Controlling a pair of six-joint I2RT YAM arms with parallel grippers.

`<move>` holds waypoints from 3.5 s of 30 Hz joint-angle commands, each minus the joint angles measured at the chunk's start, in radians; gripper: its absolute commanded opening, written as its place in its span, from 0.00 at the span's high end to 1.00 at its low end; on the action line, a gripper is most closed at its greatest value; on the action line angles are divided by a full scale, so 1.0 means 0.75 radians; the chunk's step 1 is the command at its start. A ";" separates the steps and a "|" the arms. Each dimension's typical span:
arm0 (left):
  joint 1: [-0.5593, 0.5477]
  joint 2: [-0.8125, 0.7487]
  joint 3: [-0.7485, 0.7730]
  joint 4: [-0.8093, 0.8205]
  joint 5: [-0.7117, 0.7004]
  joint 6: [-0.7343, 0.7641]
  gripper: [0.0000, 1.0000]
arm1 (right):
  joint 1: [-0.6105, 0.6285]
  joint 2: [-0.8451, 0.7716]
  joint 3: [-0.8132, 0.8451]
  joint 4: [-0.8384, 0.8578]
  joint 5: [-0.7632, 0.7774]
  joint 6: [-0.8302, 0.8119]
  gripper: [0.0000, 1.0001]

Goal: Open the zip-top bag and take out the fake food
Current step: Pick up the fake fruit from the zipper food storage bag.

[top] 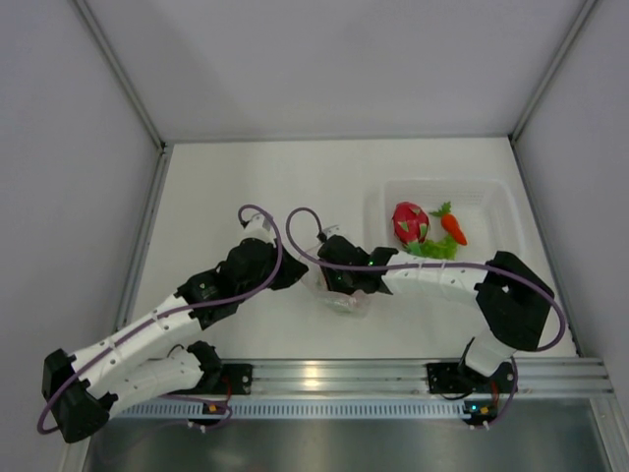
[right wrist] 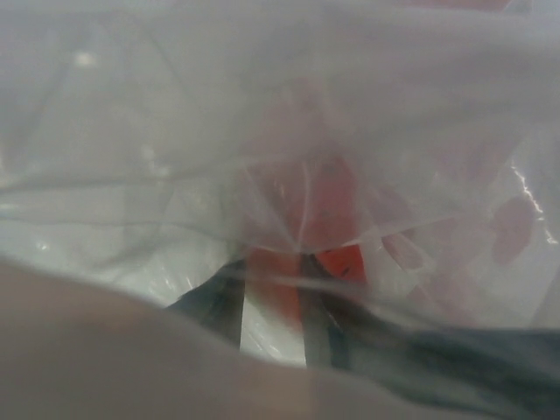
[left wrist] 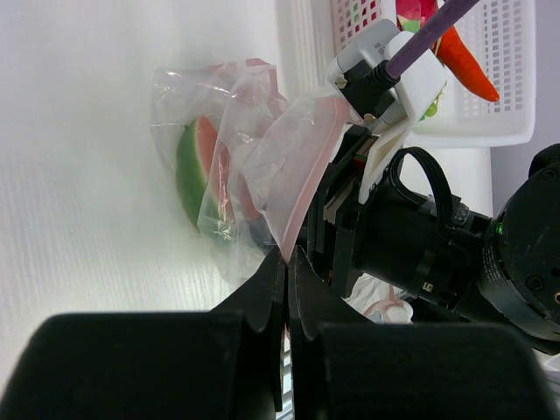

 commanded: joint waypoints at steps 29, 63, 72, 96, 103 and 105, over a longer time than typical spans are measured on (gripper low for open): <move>0.003 -0.071 0.033 0.018 0.031 0.000 1.00 | 0.003 -0.163 -0.138 0.200 -0.378 0.024 0.72; 0.001 -0.188 0.041 0.018 0.097 0.008 1.00 | 0.124 0.361 0.171 0.012 0.141 -0.001 0.45; 0.001 -0.276 0.035 -0.012 0.093 0.016 1.00 | 0.006 0.316 0.054 -0.065 0.302 -0.015 0.44; -0.003 -0.216 0.039 -0.006 0.205 -0.010 1.00 | -0.068 0.262 0.080 -0.084 0.346 -0.129 0.25; -0.003 -0.235 0.025 -0.008 0.205 -0.004 1.00 | -0.095 0.371 0.087 -0.049 0.270 -0.185 0.26; -0.003 -0.237 0.025 -0.008 0.205 0.000 1.00 | -0.101 0.387 0.079 -0.041 0.258 -0.199 0.33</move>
